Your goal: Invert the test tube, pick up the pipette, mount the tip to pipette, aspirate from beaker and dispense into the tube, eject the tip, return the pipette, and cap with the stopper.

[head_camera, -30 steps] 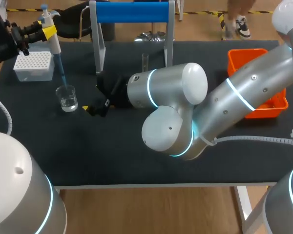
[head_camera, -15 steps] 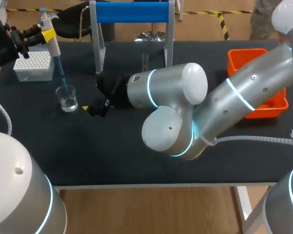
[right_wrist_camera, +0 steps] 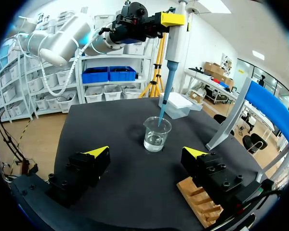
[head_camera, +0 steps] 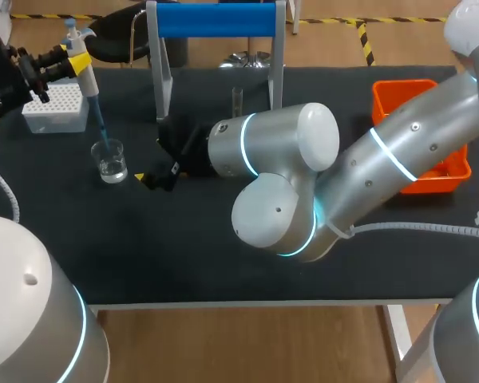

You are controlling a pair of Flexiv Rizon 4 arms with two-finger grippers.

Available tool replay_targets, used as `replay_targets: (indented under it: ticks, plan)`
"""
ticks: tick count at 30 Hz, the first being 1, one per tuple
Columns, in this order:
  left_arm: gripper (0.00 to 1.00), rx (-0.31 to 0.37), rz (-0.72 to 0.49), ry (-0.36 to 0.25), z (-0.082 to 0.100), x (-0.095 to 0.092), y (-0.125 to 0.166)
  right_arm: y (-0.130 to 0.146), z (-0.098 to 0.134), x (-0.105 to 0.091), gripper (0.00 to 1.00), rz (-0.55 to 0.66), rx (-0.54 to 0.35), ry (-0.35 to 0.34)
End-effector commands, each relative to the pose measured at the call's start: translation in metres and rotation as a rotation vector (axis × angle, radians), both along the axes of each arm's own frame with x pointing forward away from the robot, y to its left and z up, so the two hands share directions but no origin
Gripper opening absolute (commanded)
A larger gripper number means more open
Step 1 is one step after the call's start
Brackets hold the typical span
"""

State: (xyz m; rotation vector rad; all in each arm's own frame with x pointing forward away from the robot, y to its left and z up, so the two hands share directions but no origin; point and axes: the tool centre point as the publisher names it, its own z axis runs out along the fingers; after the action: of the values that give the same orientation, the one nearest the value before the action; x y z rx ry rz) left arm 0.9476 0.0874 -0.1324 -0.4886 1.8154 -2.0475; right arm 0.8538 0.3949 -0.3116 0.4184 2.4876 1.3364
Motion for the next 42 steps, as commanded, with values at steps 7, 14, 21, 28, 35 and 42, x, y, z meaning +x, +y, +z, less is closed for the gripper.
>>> replay_targets:
  ticks: [7, 14, 21, 28, 35, 42]
  plan:
    - [0.00, 0.000, 0.000, -0.007, -0.009, 0.003, 0.003, 0.000, 0.000, 0.000, 1.00, 0.001, 0.001, 0.001]
    - [0.00, 0.010, 0.002, -0.007, -0.014, 0.005, 0.004, 0.000, 0.000, 0.000, 1.00, 0.001, 0.001, 0.001]
    - [0.00, 0.019, 0.015, -0.018, -0.020, 0.006, 0.005, 0.000, 0.000, 0.000, 1.00, 0.001, 0.001, 0.001]
    - [0.00, 0.030, 0.020, -0.040, -0.025, 0.009, 0.005, 0.000, 0.000, 0.000, 1.00, 0.001, 0.001, 0.001]
    - [0.00, 0.038, 0.012, -0.050, -0.030, 0.010, 0.004, 0.000, 0.000, 0.000, 1.00, 0.001, 0.001, 0.001]
    - [0.00, 0.031, 0.003, -0.059, -0.036, 0.010, 0.004, 0.000, 0.000, 0.000, 1.00, 0.001, 0.001, 0.001]
